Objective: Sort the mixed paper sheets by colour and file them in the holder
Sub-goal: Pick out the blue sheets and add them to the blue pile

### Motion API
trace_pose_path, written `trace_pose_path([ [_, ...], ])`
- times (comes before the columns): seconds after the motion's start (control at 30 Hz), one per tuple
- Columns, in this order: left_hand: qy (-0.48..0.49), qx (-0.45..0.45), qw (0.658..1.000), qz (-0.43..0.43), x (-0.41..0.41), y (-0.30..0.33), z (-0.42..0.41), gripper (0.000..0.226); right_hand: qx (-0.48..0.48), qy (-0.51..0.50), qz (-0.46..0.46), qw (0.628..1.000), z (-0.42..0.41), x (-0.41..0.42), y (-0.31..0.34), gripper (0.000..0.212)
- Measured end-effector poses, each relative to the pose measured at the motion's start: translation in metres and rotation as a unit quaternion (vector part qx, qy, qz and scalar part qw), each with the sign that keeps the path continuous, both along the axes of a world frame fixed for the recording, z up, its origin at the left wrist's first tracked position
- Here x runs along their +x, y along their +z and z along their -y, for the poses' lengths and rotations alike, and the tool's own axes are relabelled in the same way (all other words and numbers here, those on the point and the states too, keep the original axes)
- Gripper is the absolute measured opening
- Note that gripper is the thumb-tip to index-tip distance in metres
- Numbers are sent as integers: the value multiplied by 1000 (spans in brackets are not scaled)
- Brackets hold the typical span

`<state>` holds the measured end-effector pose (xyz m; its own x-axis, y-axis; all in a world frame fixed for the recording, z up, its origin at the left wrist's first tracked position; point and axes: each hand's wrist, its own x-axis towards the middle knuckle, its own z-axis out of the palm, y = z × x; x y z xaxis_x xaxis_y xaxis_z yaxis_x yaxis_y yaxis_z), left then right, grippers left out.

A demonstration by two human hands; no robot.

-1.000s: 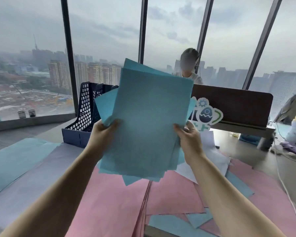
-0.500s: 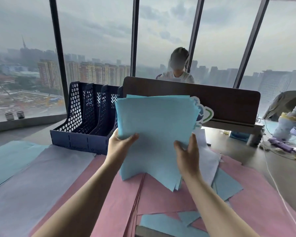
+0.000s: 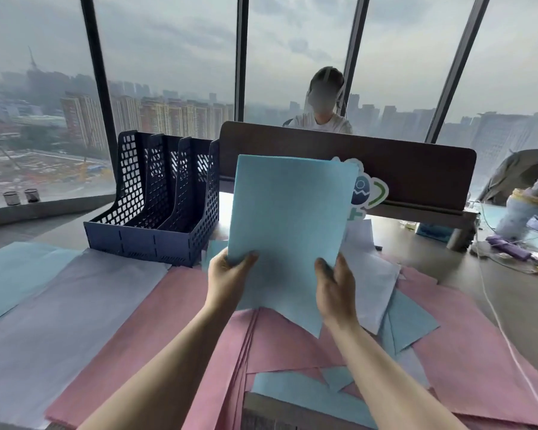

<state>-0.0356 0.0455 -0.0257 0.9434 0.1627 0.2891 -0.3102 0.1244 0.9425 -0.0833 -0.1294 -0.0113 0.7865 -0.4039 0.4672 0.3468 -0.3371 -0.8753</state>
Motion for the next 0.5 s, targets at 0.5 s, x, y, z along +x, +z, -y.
trace_pose_path([
  [0.5, -28, 36, 999, -14, 9, -7, -16, 7, -42, -27, -68, 996, 2, 3, -8, 18],
])
